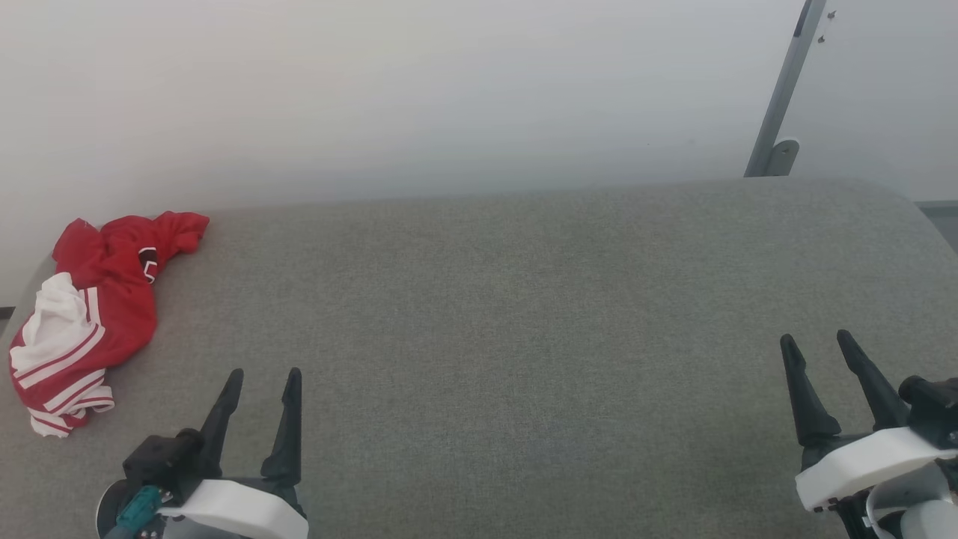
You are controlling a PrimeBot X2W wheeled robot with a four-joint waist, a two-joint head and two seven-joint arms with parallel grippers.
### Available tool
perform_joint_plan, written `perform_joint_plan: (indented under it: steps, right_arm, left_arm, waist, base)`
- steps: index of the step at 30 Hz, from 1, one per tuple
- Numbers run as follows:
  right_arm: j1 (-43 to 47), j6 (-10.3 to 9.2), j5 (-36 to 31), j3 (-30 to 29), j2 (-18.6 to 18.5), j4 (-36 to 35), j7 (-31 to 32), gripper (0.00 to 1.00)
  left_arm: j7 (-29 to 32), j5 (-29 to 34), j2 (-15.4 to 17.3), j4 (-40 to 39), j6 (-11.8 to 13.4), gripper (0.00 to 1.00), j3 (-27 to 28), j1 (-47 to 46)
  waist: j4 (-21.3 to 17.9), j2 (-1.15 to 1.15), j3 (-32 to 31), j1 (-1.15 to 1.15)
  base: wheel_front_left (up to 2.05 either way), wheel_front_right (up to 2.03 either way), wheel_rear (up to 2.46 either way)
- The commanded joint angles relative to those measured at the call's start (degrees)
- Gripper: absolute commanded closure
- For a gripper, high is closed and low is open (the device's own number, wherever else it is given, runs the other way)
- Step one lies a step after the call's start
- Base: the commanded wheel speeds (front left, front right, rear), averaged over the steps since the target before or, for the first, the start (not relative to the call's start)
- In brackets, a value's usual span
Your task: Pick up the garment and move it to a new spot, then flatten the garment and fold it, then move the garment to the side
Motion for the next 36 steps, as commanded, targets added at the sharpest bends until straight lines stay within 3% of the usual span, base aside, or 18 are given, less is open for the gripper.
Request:
perform_joint_plan:
  steps: [1, 8, 22, 30, 36]
  right_arm:
    - [0.1, 0.02, -1.2, 0.1, -0.4, -0.4, -0.6, 0.0]
    - [0.3, 0.01, -3.7, 0.6, -0.7, -0.6, -1.3, 0.0]
    - [0.8, 0.01, -3.8, 0.6, -0.3, -1.2, -1.3, 0.0]
    - [0.6, 0.01, -3.7, 2.6, -0.6, -1.7, -1.4, 0.0]
    - [-1.2, 0.01, -3.4, 6.1, -0.5, -1.8, -1.1, 0.0]
  left_arm:
    - [-0.4, 1.2, 0.0, -0.4, -0.1, 0.0, 0.2, 0.3]
    - [-1.2, 3.7, -0.1, -0.5, -0.4, 0.0, 0.2, 0.7]
    - [-1.1, 2.7, -0.4, 0.1, -0.5, 0.0, 0.6, 0.6]
    - [-0.7, 1.7, -0.6, 0.9, 1.6, 0.0, 2.2, -0.6]
    - [0.7, 1.1, 0.1, 0.0, 3.9, 0.0, 4.1, -1.0]
  waist:
    - [0.0, 0.0, -0.1, 0.0]
    - [-0.2, 0.0, -0.3, 0.0]
    - [0.3, 0.0, -0.5, 0.0]
    - [4.8, 0.0, -0.7, 0.0]
    - [11.2, 0.0, -1.0, 0.0]
  base:
    - [0.0, 0.0, 0.0]
    - [0.0, 0.0, 0.0]
    - [0.0, 0.0, 0.0]
    - [0.0, 0.0, 0.0]
    - [0.0, 0.0, 0.0]
